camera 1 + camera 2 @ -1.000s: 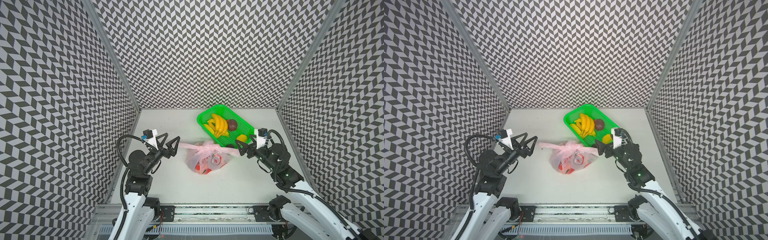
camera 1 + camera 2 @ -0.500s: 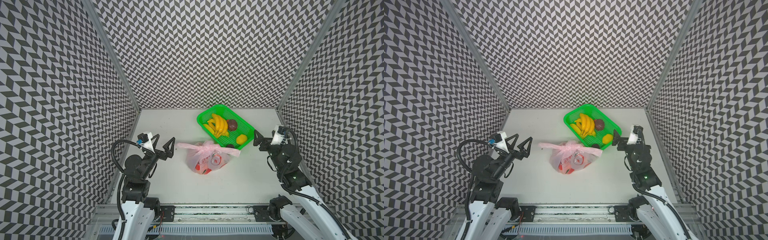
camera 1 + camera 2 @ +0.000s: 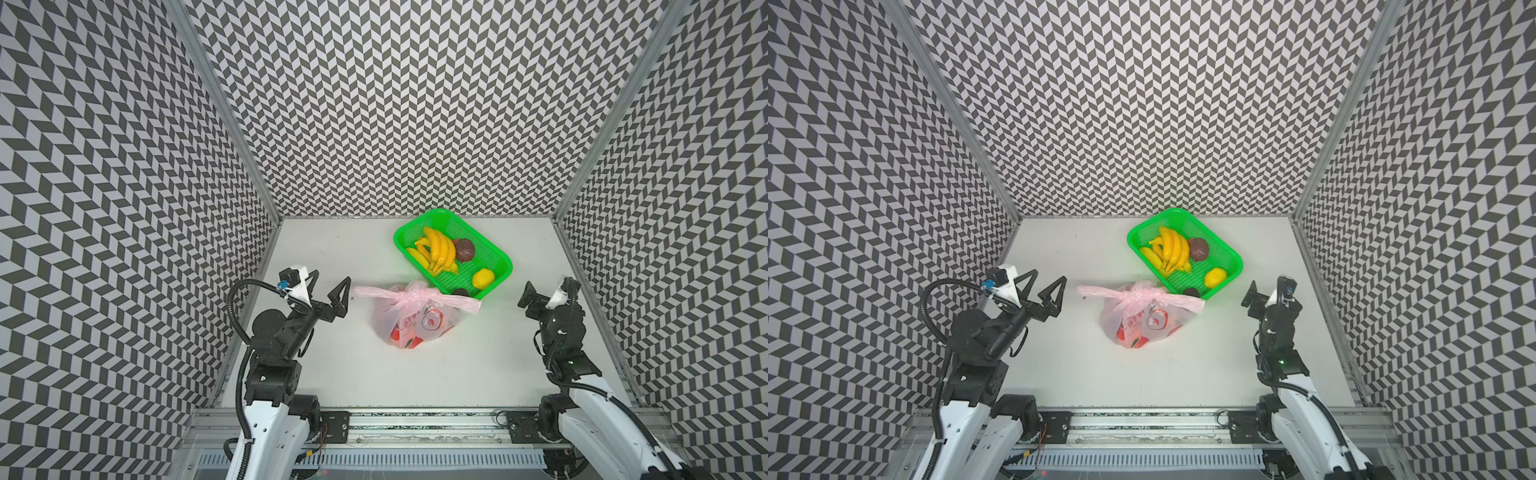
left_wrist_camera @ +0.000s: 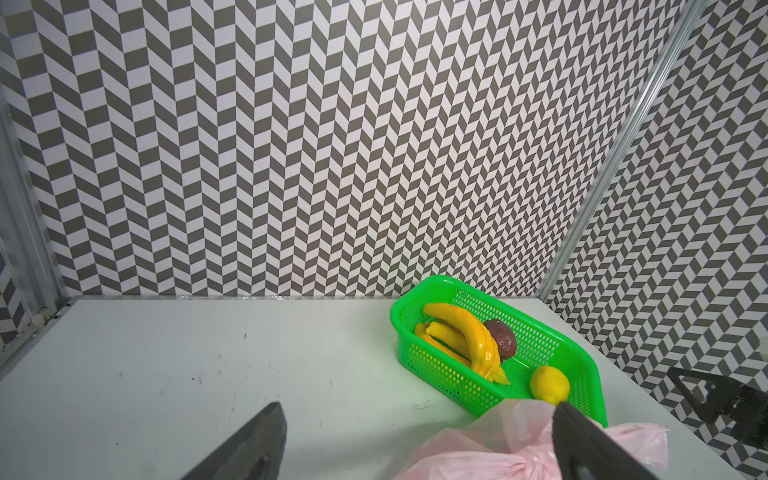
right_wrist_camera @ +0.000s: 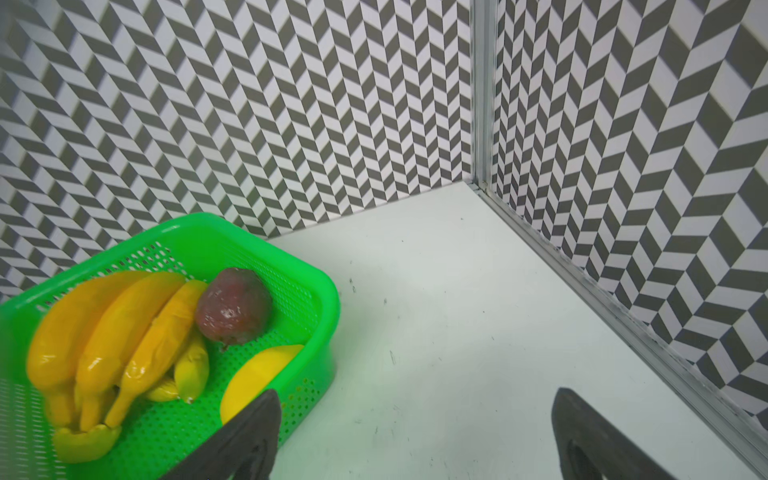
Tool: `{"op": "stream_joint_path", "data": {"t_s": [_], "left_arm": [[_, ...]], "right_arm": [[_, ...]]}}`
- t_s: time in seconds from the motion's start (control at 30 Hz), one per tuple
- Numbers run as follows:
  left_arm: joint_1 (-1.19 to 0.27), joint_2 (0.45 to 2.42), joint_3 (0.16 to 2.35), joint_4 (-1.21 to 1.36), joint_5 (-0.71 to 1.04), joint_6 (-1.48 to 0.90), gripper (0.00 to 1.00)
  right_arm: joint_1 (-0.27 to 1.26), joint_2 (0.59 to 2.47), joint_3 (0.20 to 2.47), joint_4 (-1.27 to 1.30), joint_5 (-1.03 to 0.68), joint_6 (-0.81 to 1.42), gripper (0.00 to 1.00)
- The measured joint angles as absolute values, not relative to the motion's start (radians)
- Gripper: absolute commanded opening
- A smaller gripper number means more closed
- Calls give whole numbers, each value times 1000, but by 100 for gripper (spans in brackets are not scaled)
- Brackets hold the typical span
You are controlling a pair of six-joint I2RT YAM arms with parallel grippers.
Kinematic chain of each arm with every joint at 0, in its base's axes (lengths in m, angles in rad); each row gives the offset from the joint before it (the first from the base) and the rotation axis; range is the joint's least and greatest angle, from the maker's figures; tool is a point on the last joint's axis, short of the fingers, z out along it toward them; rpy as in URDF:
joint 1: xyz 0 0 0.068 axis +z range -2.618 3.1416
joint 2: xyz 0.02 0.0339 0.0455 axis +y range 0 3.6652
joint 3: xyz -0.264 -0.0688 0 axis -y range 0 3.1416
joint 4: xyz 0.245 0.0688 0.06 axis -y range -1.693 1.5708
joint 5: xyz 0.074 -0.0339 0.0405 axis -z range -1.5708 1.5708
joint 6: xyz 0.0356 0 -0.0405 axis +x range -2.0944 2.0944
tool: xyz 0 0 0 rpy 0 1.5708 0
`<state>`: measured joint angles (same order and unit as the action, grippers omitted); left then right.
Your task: Place the fake fruits into the plastic bag and tie a complex knot
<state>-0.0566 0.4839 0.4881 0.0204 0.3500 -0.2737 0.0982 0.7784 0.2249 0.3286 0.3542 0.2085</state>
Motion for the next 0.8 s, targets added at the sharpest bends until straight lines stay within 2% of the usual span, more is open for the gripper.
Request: {"op": "stream_joint_path", "data": {"t_s": [0.3, 0.6, 0.8], "left_arm": [[-57, 501, 464, 24, 354, -285, 100], [-56, 536, 458, 29, 356, -290, 100], [-56, 564, 458, 29, 356, -294, 100]], "right_arm": [[62, 914, 168, 552, 318, 142, 99], [54, 1130, 159, 737, 251, 77, 99], [54, 1194, 152, 893, 200, 44, 99]]}}
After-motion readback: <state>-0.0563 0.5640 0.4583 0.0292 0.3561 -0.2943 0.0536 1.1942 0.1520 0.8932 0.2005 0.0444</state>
